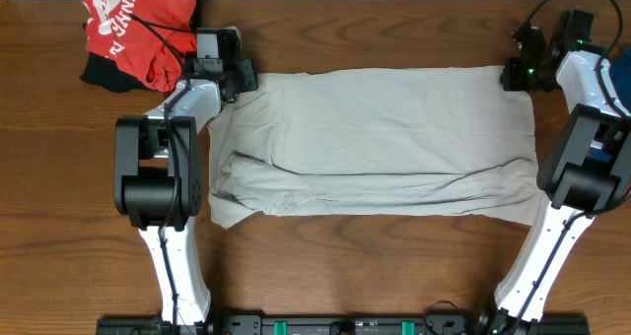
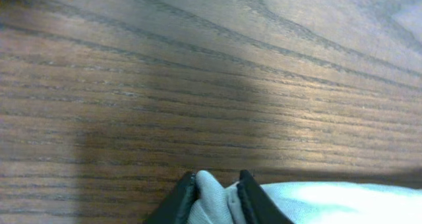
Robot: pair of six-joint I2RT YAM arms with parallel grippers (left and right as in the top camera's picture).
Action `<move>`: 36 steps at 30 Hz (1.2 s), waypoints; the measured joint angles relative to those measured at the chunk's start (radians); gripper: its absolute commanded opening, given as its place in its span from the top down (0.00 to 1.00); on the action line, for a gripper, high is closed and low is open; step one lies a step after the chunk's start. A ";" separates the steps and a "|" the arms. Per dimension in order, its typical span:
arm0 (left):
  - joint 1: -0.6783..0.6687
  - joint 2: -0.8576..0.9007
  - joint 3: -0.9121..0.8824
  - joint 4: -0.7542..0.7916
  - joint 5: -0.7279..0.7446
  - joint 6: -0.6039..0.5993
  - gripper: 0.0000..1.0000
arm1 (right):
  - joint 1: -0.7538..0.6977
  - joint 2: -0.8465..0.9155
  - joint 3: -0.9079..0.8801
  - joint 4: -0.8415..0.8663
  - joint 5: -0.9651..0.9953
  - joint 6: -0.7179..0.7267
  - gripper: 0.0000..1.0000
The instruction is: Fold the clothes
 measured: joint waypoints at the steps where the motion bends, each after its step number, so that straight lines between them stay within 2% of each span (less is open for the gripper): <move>1: 0.000 0.000 0.000 -0.002 -0.001 0.002 0.89 | 0.000 0.000 0.000 0.000 0.000 0.002 0.99; 8: 0.000 -0.017 0.000 -0.015 0.000 0.002 0.94 | 0.000 0.000 0.000 0.000 -0.001 0.006 0.99; 16: 0.000 -0.049 0.000 -0.045 0.000 0.003 0.89 | 0.000 -0.001 0.000 0.001 -0.001 0.027 0.99; 36: 0.000 -0.078 0.000 -0.257 0.000 0.003 0.94 | 0.000 -0.026 0.000 -0.153 0.004 0.099 0.99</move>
